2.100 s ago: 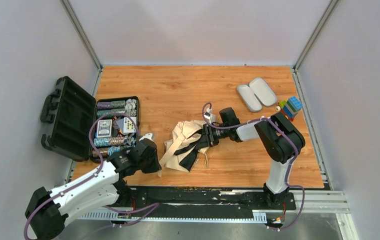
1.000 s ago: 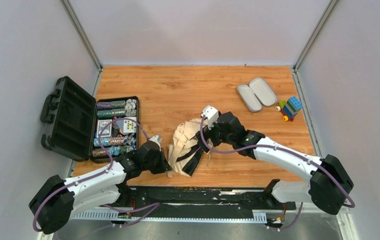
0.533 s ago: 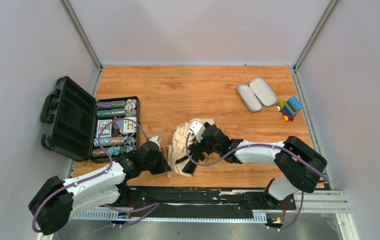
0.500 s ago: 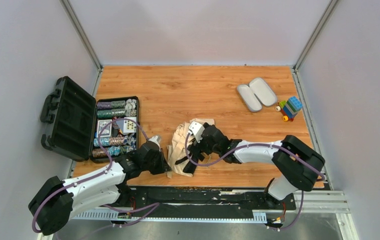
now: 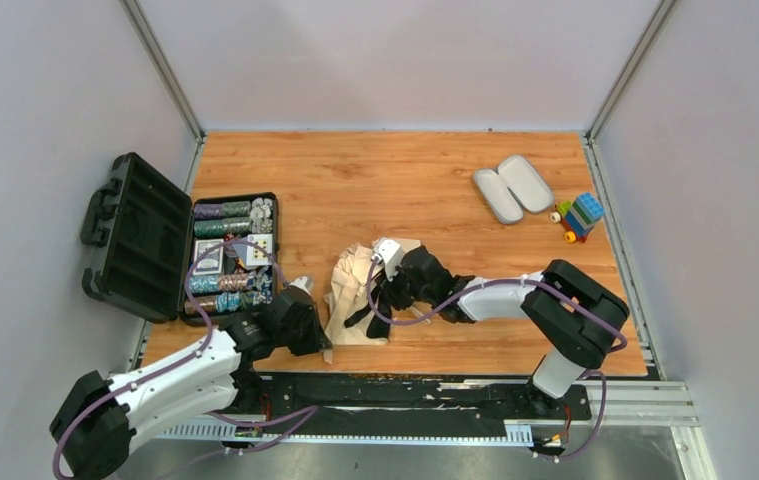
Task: Put away the umbrella
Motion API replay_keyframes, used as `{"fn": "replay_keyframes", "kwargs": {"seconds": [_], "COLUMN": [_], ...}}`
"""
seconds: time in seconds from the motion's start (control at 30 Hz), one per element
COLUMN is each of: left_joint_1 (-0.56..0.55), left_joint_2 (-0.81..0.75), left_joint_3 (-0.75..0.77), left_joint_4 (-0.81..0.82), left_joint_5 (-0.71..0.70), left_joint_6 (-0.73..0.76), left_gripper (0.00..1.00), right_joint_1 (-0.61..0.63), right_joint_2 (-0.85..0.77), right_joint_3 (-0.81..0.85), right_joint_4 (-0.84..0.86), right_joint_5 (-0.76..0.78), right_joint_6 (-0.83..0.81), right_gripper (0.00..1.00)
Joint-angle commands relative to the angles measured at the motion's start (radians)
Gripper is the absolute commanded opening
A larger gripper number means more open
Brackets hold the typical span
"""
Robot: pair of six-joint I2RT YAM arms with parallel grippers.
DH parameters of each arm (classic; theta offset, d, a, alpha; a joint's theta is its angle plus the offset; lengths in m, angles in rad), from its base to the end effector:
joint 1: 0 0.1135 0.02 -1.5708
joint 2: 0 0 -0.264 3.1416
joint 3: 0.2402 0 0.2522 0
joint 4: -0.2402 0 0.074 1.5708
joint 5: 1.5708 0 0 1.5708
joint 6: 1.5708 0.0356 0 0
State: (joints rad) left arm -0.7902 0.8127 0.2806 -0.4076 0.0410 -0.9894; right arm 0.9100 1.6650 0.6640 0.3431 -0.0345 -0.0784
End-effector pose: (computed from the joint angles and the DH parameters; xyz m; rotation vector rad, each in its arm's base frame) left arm 0.1008 -0.1038 0.1442 -0.2491 2.6739 -0.7158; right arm 0.1919 0.2488 0.1354 -1.0954 1.9925 0.4868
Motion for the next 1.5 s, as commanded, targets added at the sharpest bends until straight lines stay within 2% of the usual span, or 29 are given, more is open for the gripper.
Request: {"fn": "replay_keyframes", "kwargs": {"seconds": [0.0,0.1,0.2,0.27,0.33,0.43,0.5,0.6,0.67,0.77,0.87,0.97,1.23,1.33,1.47], "left_joint_1": [-0.002,-0.002,-0.004,-0.011,-0.015,-0.015,-0.015,-0.016,-0.017,-0.017,-0.017,-0.017,-0.017,-0.017,-0.017], "left_joint_2": [-0.095,-0.163,-0.205,-0.215,-0.204,-0.149,-0.102,-0.035,-0.009,0.013,0.023,0.030,0.031,0.034,0.036], "left_joint_3": [0.080,0.089,0.038,-0.003,-0.051,-0.114,-0.131,-0.119,-0.100,-0.084,-0.081,-0.081,-0.080,-0.074,-0.069], "left_joint_4": [-0.184,-0.213,-0.153,-0.117,-0.067,0.016,0.044,0.046,0.034,0.034,0.042,0.045,0.046,0.046,0.040], "left_joint_5": [-0.022,0.018,0.089,0.097,0.103,0.109,0.088,0.045,0.023,0.008,0.002,0.000,-0.006,-0.007,-0.006], "left_joint_6": [0.013,0.028,-0.005,-0.026,-0.042,-0.051,-0.045,-0.014,0.003,0.012,0.014,0.017,0.018,0.019,0.020], "left_gripper": [0.00,0.00,0.00,0.00,0.00,0.00,0.00,0.00,0.00,0.00,0.00,0.00,0.00,0.00,0.00], "right_joint_1": [-0.024,-0.082,-0.147,-0.184,-0.228,-0.253,-0.260,-0.266,-0.271,-0.273,-0.275,-0.277,-0.232,-0.141,0.024], "right_joint_2": [-0.055,-0.080,-0.004,0.075,0.163,0.238,0.255,0.213,0.158,0.051,-0.062,-0.144,-0.360,-0.448,-0.525], "right_joint_3": [0.044,0.021,-0.019,-0.059,-0.071,-0.033,0.001,0.035,0.040,0.058,0.066,0.089,0.173,0.185,0.123], "right_joint_4": [-0.189,-0.128,0.024,0.150,0.154,0.064,-0.022,-0.155,-0.232,-0.385,-0.488,-0.582,-0.746,-0.721,-0.562], "right_joint_5": [-0.357,-0.625,-0.826,-0.909,-0.927,-0.885,-0.827,-0.724,-0.678,-0.580,-0.507,-0.443,-0.268,-0.174,-0.083], "right_joint_6": [0.180,0.355,0.544,0.657,0.678,0.606,0.561,0.504,0.475,0.423,0.388,0.373,0.338,0.264,0.130], "right_gripper": [0.00,0.00,0.00,0.00,0.00,0.00,0.07,0.39,0.49,0.70,0.80,0.83,0.82,0.81,0.83]}}
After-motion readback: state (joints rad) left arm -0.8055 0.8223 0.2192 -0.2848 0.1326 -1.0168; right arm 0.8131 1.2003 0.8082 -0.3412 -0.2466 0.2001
